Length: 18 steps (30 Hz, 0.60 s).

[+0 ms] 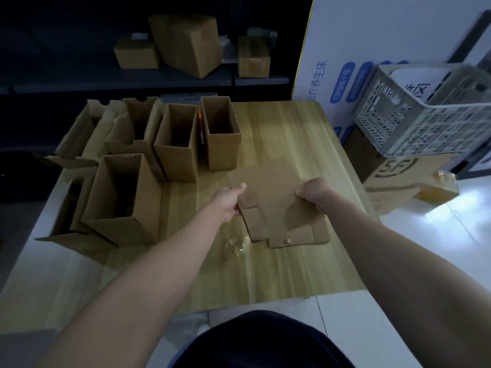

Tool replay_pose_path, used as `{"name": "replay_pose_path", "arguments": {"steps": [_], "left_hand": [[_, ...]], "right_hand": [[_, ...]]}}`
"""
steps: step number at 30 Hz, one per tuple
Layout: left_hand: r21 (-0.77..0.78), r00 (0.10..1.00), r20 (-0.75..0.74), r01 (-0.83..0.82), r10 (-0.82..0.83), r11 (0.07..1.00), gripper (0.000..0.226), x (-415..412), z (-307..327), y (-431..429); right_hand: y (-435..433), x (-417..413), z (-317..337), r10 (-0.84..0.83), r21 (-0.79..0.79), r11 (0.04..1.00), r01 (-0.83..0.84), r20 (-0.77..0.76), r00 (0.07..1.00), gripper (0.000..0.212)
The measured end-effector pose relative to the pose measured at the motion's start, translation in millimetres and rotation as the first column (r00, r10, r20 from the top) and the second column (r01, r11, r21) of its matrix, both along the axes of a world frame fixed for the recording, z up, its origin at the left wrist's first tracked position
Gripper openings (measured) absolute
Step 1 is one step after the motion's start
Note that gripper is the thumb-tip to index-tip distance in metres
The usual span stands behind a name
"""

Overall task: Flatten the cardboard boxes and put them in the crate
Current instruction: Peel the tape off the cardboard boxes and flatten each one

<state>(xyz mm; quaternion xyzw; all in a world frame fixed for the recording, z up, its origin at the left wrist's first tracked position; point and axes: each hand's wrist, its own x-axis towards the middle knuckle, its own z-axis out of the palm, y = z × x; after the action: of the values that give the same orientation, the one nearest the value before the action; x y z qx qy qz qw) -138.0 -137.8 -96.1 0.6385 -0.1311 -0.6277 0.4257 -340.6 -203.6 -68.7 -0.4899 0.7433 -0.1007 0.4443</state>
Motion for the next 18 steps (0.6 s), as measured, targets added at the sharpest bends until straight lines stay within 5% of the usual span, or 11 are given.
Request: {"name": "replay_pose_path", "arguments": {"steps": [6,18], "left_hand": [[-0.005,0.896,0.408,0.195,-0.176,0.981,0.051,-53,-14,-26],[0.337,0.546,0.672,0.376,-0.501,0.863,0.078,-96,-76,-47]], "right_hand": [[-13,-36,-22,-0.026,-0.070,0.997,0.019,-0.099,0.995,0.040],[-27,-71,-87,0.354,0.036,0.934,-0.356,-0.239,0.904,0.038]]}}
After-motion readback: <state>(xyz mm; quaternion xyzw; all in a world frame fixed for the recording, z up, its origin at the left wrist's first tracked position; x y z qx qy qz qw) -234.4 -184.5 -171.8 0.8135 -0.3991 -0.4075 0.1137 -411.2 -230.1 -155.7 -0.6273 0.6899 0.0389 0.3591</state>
